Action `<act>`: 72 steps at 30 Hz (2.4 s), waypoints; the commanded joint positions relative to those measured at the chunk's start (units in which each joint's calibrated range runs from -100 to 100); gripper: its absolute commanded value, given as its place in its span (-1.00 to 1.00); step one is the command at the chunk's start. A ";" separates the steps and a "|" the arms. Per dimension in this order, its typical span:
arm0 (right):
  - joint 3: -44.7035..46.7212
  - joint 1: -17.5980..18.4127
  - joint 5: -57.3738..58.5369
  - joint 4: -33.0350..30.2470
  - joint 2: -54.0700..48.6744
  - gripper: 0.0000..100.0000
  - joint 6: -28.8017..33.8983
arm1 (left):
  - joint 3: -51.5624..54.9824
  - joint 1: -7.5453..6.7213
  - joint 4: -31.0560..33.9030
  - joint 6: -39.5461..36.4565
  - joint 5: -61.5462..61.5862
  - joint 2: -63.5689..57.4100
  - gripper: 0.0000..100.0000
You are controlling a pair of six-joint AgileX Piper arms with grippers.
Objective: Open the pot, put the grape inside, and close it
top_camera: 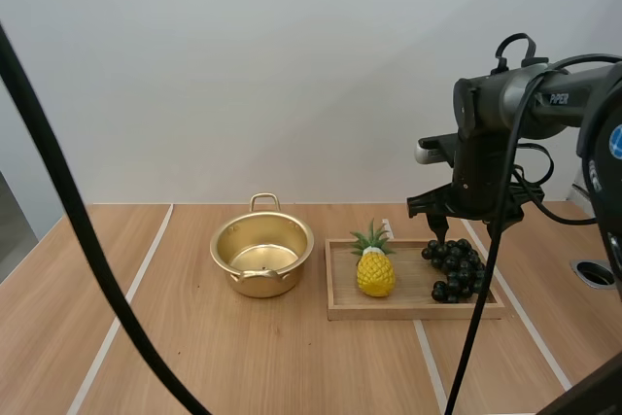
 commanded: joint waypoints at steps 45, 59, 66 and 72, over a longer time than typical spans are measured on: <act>0.52 -4.70 -15.32 4.00 20.84 1.00 -3.97 | -33.75 0.01 -0.30 -2.40 5.57 13.34 -1.00; 0.52 -4.70 -15.83 7.38 21.55 -1.00 -1.33 | -33.75 0.01 0.04 -2.40 6.74 13.58 -1.00; -0.40 -4.70 -13.07 7.61 20.53 -1.00 -1.33 | -33.75 0.01 0.40 -2.40 8.39 13.58 -1.00; -4.12 -4.70 -12.17 8.58 13.20 -1.00 -2.42 | -33.75 0.01 0.40 -2.40 8.39 13.74 -1.00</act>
